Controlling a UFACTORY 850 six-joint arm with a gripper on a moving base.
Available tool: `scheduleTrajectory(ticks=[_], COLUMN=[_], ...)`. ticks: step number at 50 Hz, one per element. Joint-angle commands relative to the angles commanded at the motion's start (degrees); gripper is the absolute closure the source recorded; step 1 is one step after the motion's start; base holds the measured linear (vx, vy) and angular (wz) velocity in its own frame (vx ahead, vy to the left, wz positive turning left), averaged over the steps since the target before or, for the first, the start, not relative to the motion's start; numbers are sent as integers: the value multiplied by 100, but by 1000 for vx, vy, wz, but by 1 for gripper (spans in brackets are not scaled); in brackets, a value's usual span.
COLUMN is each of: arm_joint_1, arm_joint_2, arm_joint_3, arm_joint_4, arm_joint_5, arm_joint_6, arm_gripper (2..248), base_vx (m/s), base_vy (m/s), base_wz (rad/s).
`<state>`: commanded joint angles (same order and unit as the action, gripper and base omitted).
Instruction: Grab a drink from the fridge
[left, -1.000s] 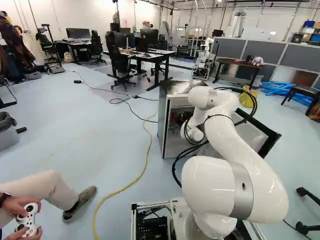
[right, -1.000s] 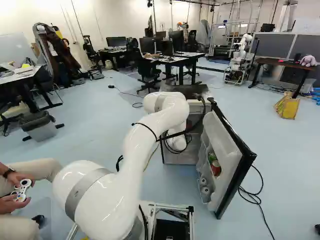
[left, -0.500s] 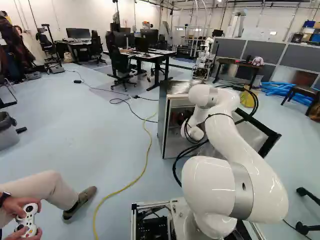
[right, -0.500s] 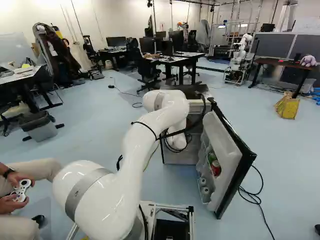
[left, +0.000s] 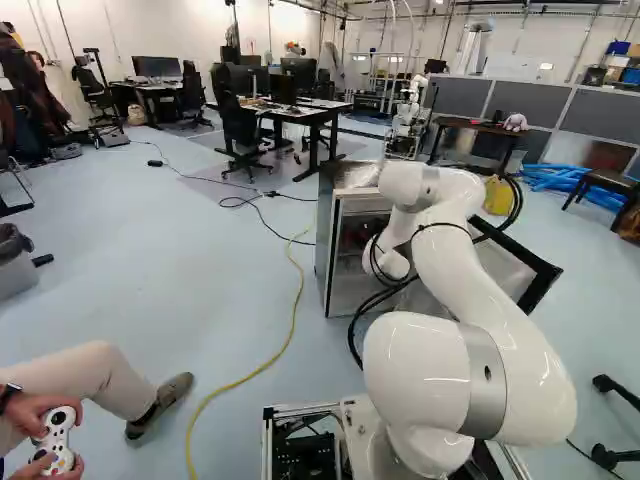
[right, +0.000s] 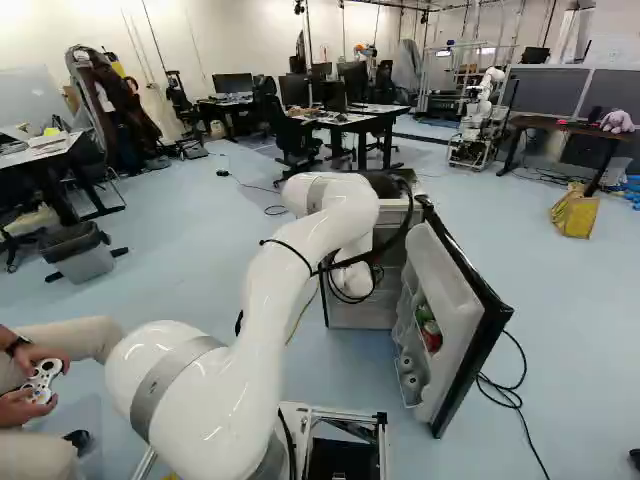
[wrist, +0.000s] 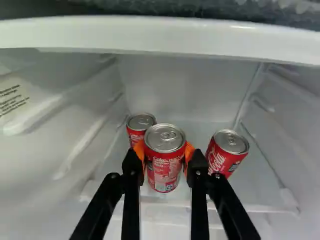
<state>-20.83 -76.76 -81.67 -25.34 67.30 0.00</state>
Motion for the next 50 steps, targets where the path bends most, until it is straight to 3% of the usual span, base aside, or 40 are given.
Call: scheduleTrajectory(ticks=[50], arm_joint_1=[-192], arm_joint_2=[1819], arm_joint_3=[2423], arm_joint_4=[0], arm_joint_5=[0], arm_joint_6=[0], arm_gripper=[155], base_vx=[0], base_vy=[0], base_wz=[0])
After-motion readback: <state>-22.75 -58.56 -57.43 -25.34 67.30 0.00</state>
